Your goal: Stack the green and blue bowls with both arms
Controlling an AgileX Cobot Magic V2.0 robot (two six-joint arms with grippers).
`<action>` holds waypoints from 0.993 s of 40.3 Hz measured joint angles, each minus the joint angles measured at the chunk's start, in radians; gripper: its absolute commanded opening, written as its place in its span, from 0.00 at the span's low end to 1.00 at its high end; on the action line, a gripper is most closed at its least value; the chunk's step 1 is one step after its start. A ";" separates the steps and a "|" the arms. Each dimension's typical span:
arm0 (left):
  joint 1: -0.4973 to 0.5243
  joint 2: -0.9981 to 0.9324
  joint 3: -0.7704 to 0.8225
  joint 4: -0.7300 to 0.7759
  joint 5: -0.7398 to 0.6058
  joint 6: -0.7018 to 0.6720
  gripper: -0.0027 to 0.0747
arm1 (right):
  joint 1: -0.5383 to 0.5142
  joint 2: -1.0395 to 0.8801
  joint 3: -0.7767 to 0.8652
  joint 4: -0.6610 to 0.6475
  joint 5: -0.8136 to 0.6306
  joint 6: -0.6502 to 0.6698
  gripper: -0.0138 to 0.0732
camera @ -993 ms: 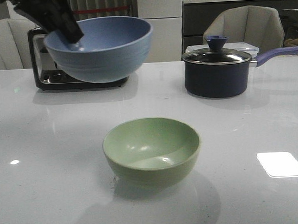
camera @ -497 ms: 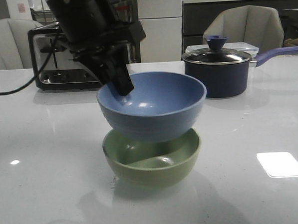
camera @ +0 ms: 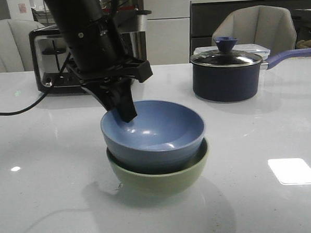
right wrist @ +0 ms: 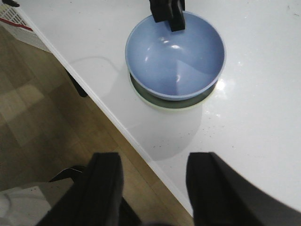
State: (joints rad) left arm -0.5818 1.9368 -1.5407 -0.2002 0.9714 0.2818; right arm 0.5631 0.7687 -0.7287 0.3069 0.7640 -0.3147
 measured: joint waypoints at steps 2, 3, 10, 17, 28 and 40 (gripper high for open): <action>0.000 0.000 0.000 -0.004 -0.002 0.000 0.15 | 0.000 0.000 0.000 0.000 0.000 0.000 0.66; 0.000 0.002 0.000 -0.006 -0.004 0.000 0.15 | 0.000 0.000 0.000 0.000 0.000 0.000 0.66; 0.000 0.008 0.000 -0.012 -0.006 0.000 0.19 | 0.000 0.000 0.000 0.000 0.000 0.000 0.66; 0.000 0.010 0.000 -0.013 -0.006 0.002 0.41 | 0.000 0.000 0.000 0.000 0.000 0.000 0.66; 0.000 0.010 0.000 -0.016 0.010 0.002 0.63 | 0.000 0.000 0.000 0.000 0.000 0.000 0.66; 0.000 -0.173 0.010 0.012 0.016 0.002 0.62 | 0.000 0.000 0.000 0.000 0.000 0.000 0.66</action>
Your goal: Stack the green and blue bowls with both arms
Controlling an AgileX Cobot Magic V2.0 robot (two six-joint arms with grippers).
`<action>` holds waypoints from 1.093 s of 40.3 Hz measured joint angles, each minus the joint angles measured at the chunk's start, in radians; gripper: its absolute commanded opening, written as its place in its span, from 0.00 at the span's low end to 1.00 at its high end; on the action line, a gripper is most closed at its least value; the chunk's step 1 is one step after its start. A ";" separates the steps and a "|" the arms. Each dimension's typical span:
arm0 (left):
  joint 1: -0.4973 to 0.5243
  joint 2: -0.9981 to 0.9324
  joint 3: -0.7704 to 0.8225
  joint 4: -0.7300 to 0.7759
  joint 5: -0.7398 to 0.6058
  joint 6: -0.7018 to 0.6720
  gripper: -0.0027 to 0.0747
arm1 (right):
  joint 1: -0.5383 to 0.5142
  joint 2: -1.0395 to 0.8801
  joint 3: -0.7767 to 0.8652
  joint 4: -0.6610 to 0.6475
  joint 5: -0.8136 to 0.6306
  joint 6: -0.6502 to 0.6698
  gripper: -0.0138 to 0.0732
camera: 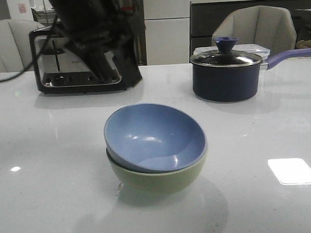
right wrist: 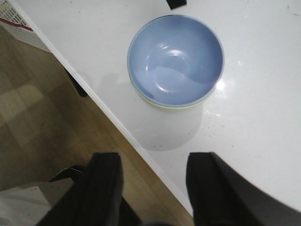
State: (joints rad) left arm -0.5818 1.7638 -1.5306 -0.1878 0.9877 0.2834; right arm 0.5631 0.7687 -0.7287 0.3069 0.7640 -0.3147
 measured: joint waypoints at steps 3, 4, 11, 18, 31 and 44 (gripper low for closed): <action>0.000 -0.093 0.029 0.009 0.000 0.000 0.62 | 0.000 0.000 0.000 0.000 0.000 0.000 0.66; 0.000 -0.119 0.039 0.012 0.000 0.000 0.62 | 0.000 0.000 0.000 0.000 0.000 0.000 0.66; 0.000 -0.352 0.173 0.040 -0.004 0.000 0.62 | 0.000 0.000 0.000 0.000 0.000 0.000 0.66; 0.000 -0.595 0.354 0.058 -0.040 0.000 0.62 | 0.000 0.000 0.000 0.000 0.000 0.000 0.66; 0.000 -0.982 0.664 0.064 -0.106 0.000 0.62 | 0.000 0.000 0.000 0.000 0.001 0.000 0.66; 0.000 -1.225 0.842 0.066 -0.115 0.000 0.62 | 0.000 0.000 0.000 -0.025 0.016 0.000 0.66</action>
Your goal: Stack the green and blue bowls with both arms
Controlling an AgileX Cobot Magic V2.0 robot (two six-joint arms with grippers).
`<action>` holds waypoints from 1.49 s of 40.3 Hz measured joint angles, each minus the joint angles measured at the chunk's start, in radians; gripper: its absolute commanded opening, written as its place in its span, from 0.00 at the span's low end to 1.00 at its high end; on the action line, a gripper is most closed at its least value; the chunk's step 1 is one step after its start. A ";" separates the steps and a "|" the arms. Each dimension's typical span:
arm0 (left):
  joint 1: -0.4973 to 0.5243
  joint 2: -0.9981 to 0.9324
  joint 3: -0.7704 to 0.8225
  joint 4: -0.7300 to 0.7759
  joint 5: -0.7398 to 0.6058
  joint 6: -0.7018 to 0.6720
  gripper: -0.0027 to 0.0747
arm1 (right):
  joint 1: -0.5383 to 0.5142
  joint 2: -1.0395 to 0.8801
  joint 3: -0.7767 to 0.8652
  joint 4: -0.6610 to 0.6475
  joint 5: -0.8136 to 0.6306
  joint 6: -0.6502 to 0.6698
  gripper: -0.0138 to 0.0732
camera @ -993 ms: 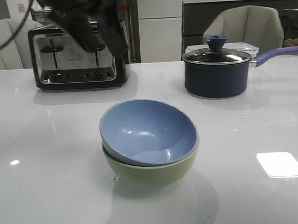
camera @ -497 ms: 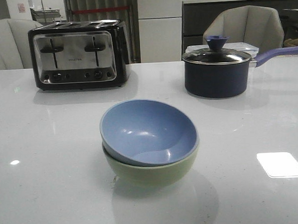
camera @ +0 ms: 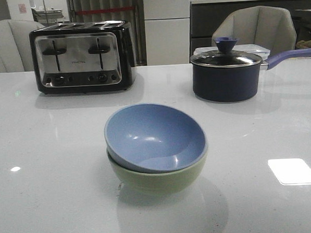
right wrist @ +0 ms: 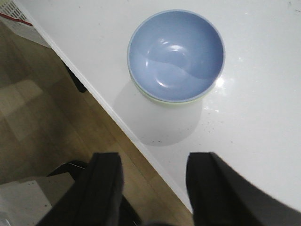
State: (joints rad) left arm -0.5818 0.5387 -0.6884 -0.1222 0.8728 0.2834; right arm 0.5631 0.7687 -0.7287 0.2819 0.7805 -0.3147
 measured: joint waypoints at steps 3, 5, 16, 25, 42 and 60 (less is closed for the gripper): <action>0.000 -0.018 0.010 0.000 0.000 0.000 0.62 | 0.000 0.000 0.000 -0.029 0.010 0.000 0.66; 0.000 -0.025 0.017 0.000 0.000 0.000 0.62 | 0.000 0.000 0.000 -0.054 0.013 0.000 0.66; 0.000 -0.027 0.025 0.000 -0.004 0.000 0.61 | 0.000 0.000 0.000 -0.095 0.016 0.002 0.58; 0.000 -0.027 0.025 0.000 -0.004 0.000 0.35 | 0.000 0.000 0.000 -0.096 0.018 0.002 0.26; 0.000 -0.027 0.025 0.000 -0.004 0.000 0.15 | 0.000 0.000 0.000 -0.096 0.018 0.003 0.23; 0.046 -0.097 0.048 0.002 -0.032 0.000 0.15 | 0.000 0.000 0.000 -0.096 0.018 0.003 0.23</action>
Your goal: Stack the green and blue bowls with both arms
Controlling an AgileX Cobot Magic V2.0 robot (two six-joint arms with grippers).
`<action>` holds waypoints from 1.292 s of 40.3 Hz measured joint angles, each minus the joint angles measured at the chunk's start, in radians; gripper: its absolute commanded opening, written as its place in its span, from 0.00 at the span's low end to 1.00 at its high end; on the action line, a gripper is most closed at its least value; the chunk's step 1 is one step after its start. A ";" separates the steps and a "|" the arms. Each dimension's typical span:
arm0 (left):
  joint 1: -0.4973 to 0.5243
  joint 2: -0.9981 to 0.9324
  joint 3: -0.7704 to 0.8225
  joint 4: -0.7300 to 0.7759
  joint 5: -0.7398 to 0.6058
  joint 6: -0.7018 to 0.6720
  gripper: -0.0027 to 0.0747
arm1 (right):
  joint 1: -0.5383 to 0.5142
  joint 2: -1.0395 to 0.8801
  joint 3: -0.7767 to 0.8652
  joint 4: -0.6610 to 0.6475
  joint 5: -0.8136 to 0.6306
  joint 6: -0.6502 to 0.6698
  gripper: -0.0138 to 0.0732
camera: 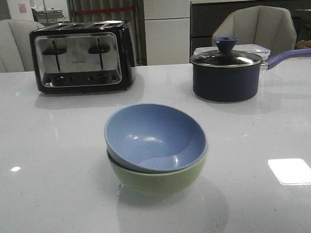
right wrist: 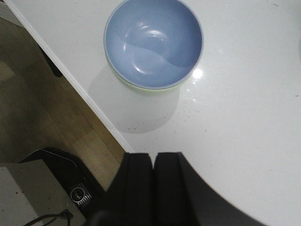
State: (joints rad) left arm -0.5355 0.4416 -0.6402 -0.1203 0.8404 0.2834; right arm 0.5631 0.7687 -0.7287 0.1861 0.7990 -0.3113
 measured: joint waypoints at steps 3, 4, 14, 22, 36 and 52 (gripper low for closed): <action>0.077 -0.074 0.036 0.004 -0.050 0.000 0.15 | 0.000 0.000 0.000 0.000 0.000 0.000 0.23; 0.108 -0.097 0.050 0.004 -0.081 0.000 0.15 | 0.000 0.000 0.000 0.000 0.000 0.000 0.23; 0.361 -0.355 0.287 -0.005 -0.347 0.000 0.15 | 0.000 0.000 0.000 0.000 0.000 0.000 0.23; 0.452 -0.429 0.467 -0.015 -0.497 -0.091 0.15 | 0.000 0.000 0.000 0.000 0.000 0.000 0.23; 0.461 -0.446 0.645 0.113 -0.741 -0.326 0.15 | 0.000 0.000 0.000 0.000 0.002 0.000 0.23; 0.461 -0.446 0.645 0.147 -0.799 -0.360 0.15 | 0.000 0.000 0.000 0.000 0.002 0.000 0.23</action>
State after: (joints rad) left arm -0.0750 -0.0048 0.0045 0.0264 0.0410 -0.0769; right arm 0.5631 0.7687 -0.7287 0.1861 0.8006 -0.3113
